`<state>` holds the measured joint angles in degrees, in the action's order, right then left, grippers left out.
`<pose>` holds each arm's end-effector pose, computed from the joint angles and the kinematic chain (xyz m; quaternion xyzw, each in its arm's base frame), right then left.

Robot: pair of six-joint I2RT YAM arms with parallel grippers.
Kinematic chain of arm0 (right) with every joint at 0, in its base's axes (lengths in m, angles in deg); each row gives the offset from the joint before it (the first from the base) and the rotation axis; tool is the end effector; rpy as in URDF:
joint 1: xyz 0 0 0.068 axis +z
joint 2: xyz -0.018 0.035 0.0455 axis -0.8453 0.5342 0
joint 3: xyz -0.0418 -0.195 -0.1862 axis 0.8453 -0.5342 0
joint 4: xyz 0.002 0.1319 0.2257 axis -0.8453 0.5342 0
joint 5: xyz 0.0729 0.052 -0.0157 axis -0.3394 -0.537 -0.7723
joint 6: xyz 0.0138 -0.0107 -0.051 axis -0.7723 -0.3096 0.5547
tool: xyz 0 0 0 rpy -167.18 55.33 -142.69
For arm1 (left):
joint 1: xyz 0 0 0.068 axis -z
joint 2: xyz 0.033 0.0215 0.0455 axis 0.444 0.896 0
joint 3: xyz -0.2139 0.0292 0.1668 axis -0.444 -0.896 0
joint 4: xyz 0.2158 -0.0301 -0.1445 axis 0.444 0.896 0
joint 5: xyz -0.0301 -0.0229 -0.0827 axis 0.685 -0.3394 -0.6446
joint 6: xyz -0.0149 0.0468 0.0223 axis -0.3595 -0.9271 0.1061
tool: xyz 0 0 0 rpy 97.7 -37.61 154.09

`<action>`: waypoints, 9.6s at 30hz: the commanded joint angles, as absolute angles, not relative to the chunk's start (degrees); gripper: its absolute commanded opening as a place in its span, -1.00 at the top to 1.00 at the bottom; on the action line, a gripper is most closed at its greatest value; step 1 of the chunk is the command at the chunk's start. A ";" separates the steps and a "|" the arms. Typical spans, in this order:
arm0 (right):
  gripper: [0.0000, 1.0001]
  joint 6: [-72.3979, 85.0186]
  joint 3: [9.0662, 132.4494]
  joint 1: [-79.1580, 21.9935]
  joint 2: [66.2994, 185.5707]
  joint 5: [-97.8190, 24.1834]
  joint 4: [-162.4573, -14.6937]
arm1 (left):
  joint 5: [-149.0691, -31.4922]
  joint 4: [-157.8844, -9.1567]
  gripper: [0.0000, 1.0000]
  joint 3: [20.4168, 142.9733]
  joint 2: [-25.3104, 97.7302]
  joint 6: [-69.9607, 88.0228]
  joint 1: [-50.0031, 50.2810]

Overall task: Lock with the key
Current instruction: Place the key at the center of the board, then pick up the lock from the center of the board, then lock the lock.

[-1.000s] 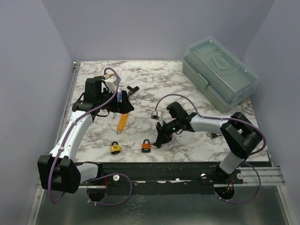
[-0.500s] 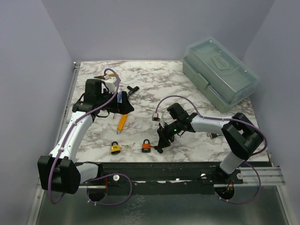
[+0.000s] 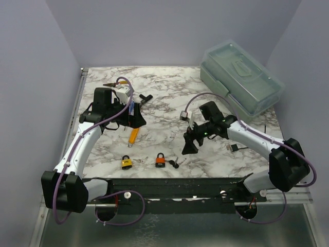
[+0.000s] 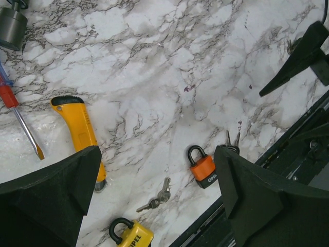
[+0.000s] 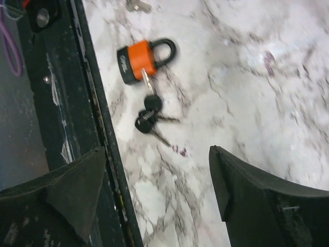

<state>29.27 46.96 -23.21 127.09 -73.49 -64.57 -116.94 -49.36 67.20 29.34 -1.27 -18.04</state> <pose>0.2192 0.1809 0.2214 -0.4803 0.7499 0.3995 0.2176 0.2453 -0.0564 0.3016 0.1733 0.8655 -0.3060 0.3566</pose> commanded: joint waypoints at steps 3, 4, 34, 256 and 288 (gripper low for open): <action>-0.80 39.14 47.50 -32.80 122.78 -71.98 -49.54 | -121.29 -44.53 -0.98 70.32 30.34 -8.05 -18.24; -0.80 40.81 47.12 -34.81 122.04 -71.65 -48.00 | -121.30 -44.55 -0.98 70.46 30.60 -8.22 -18.19; -0.67 96.01 37.51 -68.35 120.99 -59.15 -37.18 | -130.38 -44.51 -0.98 70.70 33.06 -10.44 -18.17; 0.99 40.30 60.09 -26.07 110.35 -76.43 -42.44 | -114.44 -8.96 -0.12 101.65 34.37 -40.81 -4.87; 0.99 40.83 59.57 -26.16 110.09 -78.00 -42.80 | -121.05 1.54 -0.15 96.01 42.83 -52.50 -0.18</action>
